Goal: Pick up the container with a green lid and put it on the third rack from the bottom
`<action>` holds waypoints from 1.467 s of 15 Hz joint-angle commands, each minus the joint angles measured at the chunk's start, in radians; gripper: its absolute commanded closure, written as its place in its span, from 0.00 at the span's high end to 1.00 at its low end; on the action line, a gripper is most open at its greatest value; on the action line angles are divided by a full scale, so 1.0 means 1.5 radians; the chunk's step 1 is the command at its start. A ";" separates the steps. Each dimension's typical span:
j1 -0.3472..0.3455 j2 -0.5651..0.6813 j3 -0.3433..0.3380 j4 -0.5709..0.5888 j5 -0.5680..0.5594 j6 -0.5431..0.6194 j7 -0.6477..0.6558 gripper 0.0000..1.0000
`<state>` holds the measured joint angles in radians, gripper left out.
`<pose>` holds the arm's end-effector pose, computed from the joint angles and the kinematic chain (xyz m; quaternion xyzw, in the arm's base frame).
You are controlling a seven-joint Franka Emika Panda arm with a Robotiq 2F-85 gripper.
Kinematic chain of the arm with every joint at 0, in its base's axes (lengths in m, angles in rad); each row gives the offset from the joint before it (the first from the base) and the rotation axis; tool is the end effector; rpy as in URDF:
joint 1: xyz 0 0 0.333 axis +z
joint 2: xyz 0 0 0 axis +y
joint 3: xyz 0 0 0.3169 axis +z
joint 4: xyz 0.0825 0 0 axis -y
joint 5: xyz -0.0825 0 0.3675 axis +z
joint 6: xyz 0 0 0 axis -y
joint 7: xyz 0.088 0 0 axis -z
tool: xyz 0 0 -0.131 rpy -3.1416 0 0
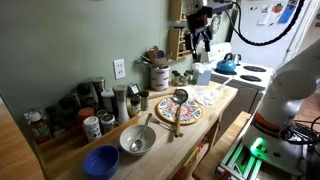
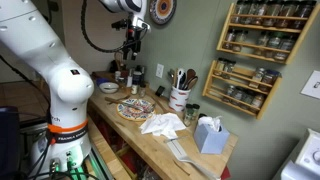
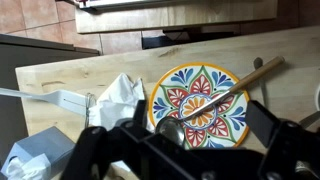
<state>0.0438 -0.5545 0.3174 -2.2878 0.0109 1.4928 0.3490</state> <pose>0.3114 0.1344 0.5093 0.9881 -0.0273 -0.0987 0.1148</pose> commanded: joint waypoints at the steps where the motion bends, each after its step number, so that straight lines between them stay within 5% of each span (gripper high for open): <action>1: 0.019 0.004 -0.015 0.001 -0.006 -0.001 0.008 1.00; 7: 0.019 0.004 -0.015 0.001 -0.006 -0.001 0.008 1.00; 16: -0.050 -0.005 -0.199 -0.158 0.023 0.319 -0.080 1.00; 22: -0.095 0.060 -0.279 -0.224 0.019 0.490 -0.156 1.00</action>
<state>-0.0761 -0.5146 -0.0674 -2.5939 0.0185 2.1358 0.1724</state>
